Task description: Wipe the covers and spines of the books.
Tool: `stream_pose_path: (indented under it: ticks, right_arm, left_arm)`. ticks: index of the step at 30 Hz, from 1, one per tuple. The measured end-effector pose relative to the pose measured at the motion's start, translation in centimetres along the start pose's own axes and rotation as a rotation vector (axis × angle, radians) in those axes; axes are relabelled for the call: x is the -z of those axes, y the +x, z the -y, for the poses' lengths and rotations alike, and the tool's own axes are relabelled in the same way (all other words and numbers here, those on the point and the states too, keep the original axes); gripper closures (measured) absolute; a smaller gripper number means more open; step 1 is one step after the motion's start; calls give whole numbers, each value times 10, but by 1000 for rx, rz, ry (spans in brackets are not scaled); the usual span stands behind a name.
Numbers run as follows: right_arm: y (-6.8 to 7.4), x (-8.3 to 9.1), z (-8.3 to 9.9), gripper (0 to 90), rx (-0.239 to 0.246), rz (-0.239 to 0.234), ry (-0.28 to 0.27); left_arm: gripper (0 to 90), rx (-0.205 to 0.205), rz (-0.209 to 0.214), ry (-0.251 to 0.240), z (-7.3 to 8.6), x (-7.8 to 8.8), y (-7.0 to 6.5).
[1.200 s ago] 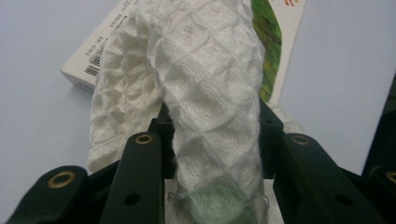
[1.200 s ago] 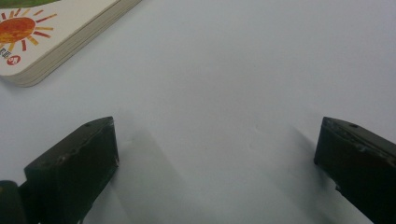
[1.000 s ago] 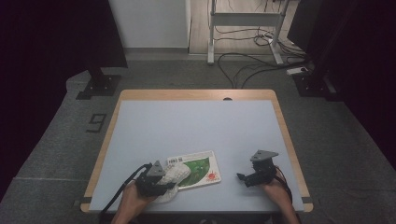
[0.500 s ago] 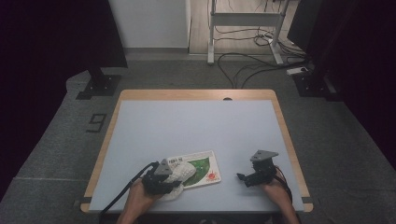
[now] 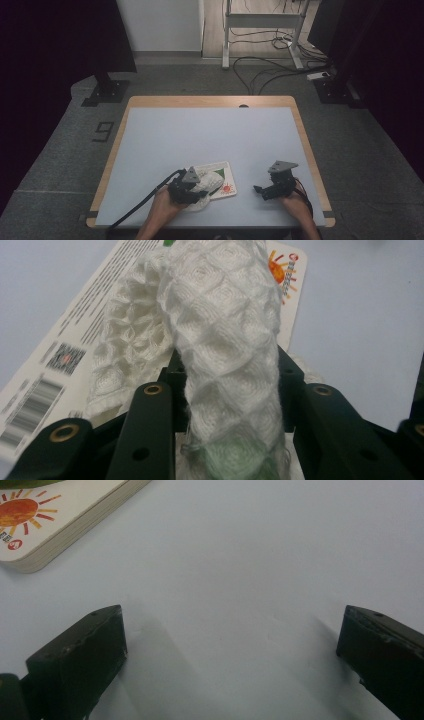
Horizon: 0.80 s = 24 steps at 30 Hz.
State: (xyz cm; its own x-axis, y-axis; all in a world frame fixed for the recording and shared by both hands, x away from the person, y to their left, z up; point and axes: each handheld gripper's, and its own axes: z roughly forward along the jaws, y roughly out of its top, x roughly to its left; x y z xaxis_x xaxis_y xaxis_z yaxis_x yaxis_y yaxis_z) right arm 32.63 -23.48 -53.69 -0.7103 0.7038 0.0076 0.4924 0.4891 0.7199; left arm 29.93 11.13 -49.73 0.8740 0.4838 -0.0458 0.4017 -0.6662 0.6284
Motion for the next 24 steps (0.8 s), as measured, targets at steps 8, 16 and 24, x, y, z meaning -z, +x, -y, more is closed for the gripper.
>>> stream_pose_path:
  ticks: [8, 16, 24]
  right_arm:
    - [0, 0, 0, 0, 0, 2, -1]
    - [0, 0, 0, 0, 0, 2, -1]
    - [0, 0, 0, 0, 0, 0, 0]
  left_arm:
    - [634, -24, 23, 11, -19, -15, -6]
    - [635, -35, 40, 8, -33, -29, -10]
    - [635, -38, 59, 5, -45, -40, -14]
